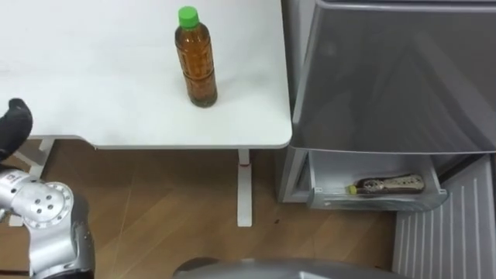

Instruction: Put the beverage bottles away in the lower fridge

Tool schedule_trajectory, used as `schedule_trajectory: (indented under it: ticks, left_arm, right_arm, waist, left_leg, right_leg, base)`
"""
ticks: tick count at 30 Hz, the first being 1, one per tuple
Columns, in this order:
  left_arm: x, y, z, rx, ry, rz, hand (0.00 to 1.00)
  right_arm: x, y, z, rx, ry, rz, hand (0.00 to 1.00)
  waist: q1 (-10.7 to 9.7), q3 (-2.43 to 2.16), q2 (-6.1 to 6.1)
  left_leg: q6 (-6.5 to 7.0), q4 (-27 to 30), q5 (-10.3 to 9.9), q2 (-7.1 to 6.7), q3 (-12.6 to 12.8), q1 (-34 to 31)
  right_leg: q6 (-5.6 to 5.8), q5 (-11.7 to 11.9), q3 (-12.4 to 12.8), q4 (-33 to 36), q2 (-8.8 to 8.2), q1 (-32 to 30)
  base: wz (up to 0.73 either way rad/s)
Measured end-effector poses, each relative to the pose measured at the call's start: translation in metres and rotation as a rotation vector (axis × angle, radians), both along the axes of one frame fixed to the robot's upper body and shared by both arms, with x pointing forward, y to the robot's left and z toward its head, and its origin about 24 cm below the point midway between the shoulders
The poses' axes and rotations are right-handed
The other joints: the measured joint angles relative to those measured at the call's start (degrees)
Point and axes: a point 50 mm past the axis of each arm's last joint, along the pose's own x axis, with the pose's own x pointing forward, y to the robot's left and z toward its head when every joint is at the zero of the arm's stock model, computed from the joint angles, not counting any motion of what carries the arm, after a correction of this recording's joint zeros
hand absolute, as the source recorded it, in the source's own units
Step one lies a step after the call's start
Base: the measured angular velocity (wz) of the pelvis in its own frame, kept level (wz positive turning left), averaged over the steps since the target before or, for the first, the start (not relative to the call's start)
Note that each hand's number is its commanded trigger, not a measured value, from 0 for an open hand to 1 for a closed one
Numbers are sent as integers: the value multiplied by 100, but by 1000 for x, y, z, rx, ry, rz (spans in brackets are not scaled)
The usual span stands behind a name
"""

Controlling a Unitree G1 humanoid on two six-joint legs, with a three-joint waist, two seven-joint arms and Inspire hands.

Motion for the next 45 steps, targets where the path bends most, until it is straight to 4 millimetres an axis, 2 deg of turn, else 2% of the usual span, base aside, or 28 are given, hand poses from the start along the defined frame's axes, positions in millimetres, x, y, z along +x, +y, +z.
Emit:
schedule_trajectory:
  ticks: [4, 8, 12, 21, 25, 28, 33, 38, 45]
  left_arm:
    - [5, -8, 18, 36, -69, -72, 0]
    - [16, -19, 27, 56, -95, -204, 0]
    - [23, -26, 29, 49, -104, -296, 0]
    - [39, -55, 22, -78, -131, -585, 0]
    - [44, -68, 19, -110, -130, -698, 0]
    - [45, -69, 18, -142, -140, -729, 0]
    - [46, -71, 16, -144, -114, -789, 0]
    - [46, -73, 13, -182, -110, -837, 0]
    - [47, -75, 12, -197, -112, -878, 0]
  right_arm:
    - [1, 1, 0, 15, -14, 8, 0]
    - [2, 2, 0, 33, -26, 12, 0]
    - [3, 2, 0, 39, -29, 13, 0]
    - [13, 7, -1, 52, -33, 19, 0]
    - [14, 7, -1, 51, -35, 28, 0]
    - [14, 7, -1, 50, -36, 24, 0]
    - [14, 6, -1, 48, -36, 14, 0]
    - [12, 5, -1, 46, -37, 5, 0]
    - [13, 5, -1, 43, -38, 4, 0]
  waist:
    - [-82, 5, -7]
    - [-95, 27, -34]
    - [-112, 34, -27]
    - [-253, 104, -100]
    - [-294, 92, -98]
    - [-369, 73, -70]
    - [-383, 48, -25]
    - [-382, 42, 7]
    - [-383, 43, 35]
  left_leg:
    - [-1, 0, 1, 1, -5, 3]
    - [-1, 1, 1, 0, -6, 4]
    - [-1, 3, 3, 1, -5, -15]
    - [-1, -12, 4, -4, -5, -54]
    - [-1, -18, 3, -4, -7, -49]
    - [-2, -5, 4, -4, -6, -43]
    - [-4, -15, 5, -2, 5, -17]
    - [-5, -46, 5, 3, 52, 38]
    - [-4, -47, 5, 5, 55, 39]
  right_leg:
    - [0, 0, 15, 0, 1, 2]
    - [0, 0, 18, -5, 2, 16]
    - [0, 0, 20, -1, 2, -5]
    - [0, 0, 142, -2, 11, -27]
    - [0, 0, 143, -6, 12, -44]
    - [0, 1, 144, -13, 13, -41]
    - [0, 0, 159, -17, 12, -32]
    - [0, 0, 279, -10, 16, -7]
    - [0, 0, 295, 1, 15, 1]
  base:
    - [0]
    - [0]
    - [0]
    - [0]
    - [0]
    - [0]
    - [-1]
    - [-6]
    - [0]
